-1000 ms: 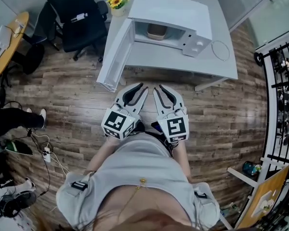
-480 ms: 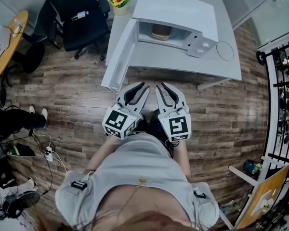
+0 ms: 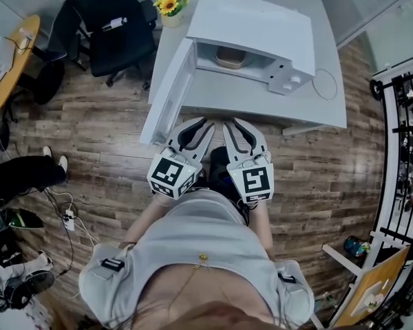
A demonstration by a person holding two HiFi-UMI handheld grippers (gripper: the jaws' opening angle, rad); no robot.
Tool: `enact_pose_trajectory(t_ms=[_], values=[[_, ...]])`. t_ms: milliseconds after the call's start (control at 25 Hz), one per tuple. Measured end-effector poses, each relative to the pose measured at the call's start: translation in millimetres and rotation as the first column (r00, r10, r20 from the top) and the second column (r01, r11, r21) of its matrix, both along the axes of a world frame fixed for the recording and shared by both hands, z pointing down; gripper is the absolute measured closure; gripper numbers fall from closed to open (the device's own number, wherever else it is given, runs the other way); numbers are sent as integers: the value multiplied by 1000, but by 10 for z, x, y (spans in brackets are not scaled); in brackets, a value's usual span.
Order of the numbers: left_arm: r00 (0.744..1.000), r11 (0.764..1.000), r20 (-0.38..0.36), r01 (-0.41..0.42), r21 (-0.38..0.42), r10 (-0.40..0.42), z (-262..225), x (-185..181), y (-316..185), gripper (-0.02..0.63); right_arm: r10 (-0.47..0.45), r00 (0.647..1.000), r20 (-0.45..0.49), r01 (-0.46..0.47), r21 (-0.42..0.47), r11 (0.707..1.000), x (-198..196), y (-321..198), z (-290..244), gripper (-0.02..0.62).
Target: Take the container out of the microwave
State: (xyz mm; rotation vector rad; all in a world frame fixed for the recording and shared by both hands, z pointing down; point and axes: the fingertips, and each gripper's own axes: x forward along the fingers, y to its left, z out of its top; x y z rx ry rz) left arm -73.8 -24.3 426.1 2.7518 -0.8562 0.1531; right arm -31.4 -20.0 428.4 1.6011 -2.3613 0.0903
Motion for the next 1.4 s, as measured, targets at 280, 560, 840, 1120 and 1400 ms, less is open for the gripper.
enact_pose_trajectory(t_ms=[280,560,840,1120,1400], values=[[1000,1000,2,25,-2,-25,-15,266,-460,526,-36,999,-3,36,-4,999,236,-469,-36,522],[998,999,19,52,2,-52,-39,494,-873,525,-73,997,-13,73,2,997,425,-877,-79,522],[995,996,30,91,10,-91,-79,752,-1147,525,-117,993,-14,117,13,993,661,-1143,-129,522],[987,989,50,150,15,-150,-74,940,-1332,525,-171,985,1,171,13,985,877,-1372,-117,522],[975,976,35,218,16,-218,-64,1014,-1408,525,-235,972,1,235,18,972,959,-1468,-80,520]])
